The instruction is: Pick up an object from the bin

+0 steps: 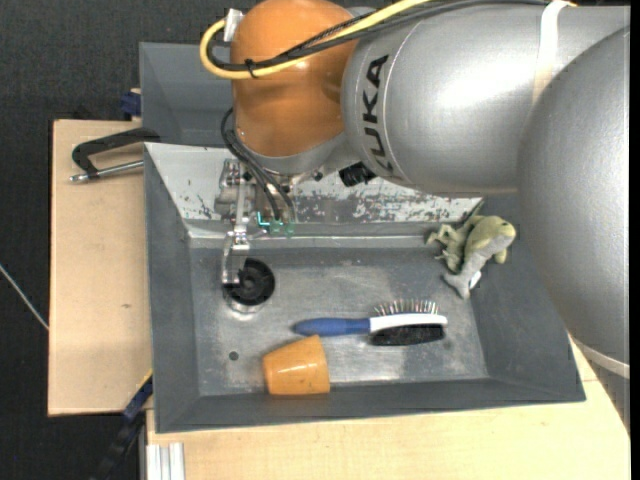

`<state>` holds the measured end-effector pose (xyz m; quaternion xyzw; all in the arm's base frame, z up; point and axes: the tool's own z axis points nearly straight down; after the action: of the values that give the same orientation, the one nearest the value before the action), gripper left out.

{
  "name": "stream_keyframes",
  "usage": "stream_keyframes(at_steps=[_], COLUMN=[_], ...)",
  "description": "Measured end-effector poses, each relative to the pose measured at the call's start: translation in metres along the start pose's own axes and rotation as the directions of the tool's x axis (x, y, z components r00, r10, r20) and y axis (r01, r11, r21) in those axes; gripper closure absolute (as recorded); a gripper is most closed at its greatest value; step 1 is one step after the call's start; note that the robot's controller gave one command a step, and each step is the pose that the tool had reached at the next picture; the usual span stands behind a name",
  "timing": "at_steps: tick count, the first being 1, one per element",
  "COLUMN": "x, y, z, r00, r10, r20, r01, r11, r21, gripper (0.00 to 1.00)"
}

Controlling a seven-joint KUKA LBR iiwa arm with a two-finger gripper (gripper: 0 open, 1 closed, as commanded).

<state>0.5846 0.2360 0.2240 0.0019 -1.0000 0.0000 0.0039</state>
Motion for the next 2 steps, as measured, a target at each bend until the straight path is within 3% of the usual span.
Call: stream_keyframes(at_steps=[1, 2], x=[-0.005, 0.014], y=[-0.066, -0.078], z=[0.079, 0.15], r00=[1.0, 0.998], r10=[0.023, 0.055], r20=[0.001, 0.005], r01=[-0.023, -0.055], r11=[1.0, 0.998], r21=[0.003, -0.001], gripper=[0.0, 0.0])
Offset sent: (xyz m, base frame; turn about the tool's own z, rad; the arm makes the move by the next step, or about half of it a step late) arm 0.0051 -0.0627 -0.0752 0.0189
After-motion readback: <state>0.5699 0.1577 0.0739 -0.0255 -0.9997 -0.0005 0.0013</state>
